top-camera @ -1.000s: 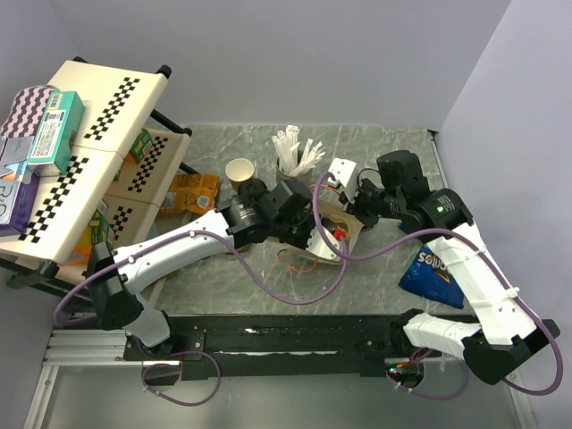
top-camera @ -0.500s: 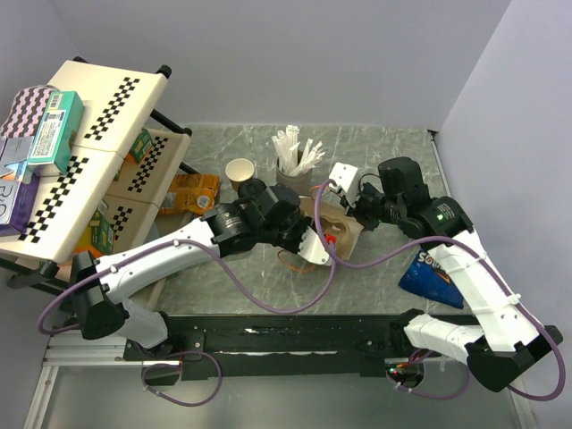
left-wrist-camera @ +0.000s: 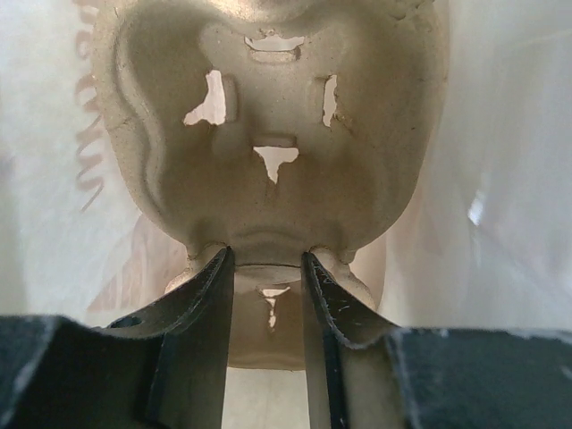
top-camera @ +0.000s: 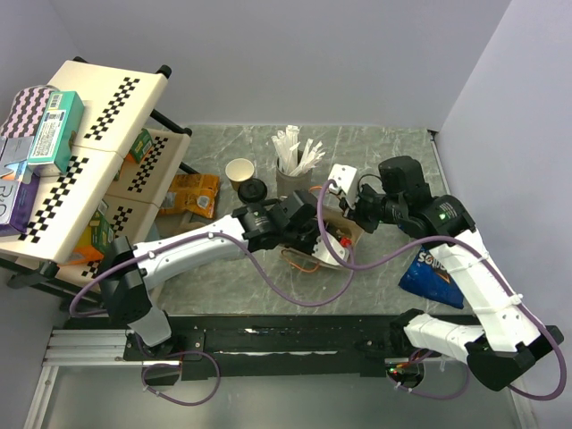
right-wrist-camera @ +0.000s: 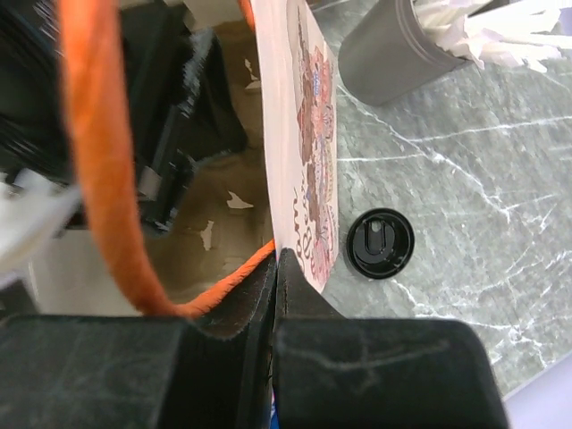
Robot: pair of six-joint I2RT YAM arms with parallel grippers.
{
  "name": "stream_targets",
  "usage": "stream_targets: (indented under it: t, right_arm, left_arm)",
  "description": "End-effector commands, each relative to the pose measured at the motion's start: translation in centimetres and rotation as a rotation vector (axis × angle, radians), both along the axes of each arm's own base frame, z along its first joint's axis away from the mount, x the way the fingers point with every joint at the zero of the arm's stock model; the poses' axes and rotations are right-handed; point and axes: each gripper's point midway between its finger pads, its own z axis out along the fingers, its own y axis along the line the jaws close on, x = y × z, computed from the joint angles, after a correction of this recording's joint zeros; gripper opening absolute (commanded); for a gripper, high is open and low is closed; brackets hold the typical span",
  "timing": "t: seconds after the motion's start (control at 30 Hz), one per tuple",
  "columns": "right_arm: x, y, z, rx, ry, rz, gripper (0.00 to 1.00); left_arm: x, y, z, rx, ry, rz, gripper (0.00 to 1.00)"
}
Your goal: Pack the takeout coffee
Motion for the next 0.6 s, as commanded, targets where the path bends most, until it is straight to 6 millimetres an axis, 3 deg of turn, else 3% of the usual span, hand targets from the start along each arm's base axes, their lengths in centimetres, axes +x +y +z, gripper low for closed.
stream_targets:
  t: [0.0,0.3,0.57]
  right_arm:
    - [-0.8,0.8,1.9,0.041,-0.028,0.042,0.0]
    - [-0.2,0.8,2.0,0.0,-0.07,0.045,0.0]
    - [-2.3,2.0,2.1,0.023,-0.041,0.151,0.0]
  left_arm:
    - [0.9,-0.8,0.3,0.009,-0.052,0.019,0.01]
    - [1.0,-0.2,-1.8,0.133,-0.087,-0.021,0.01]
    - [1.3,-0.6,-3.5,0.13,-0.089,0.001,0.01]
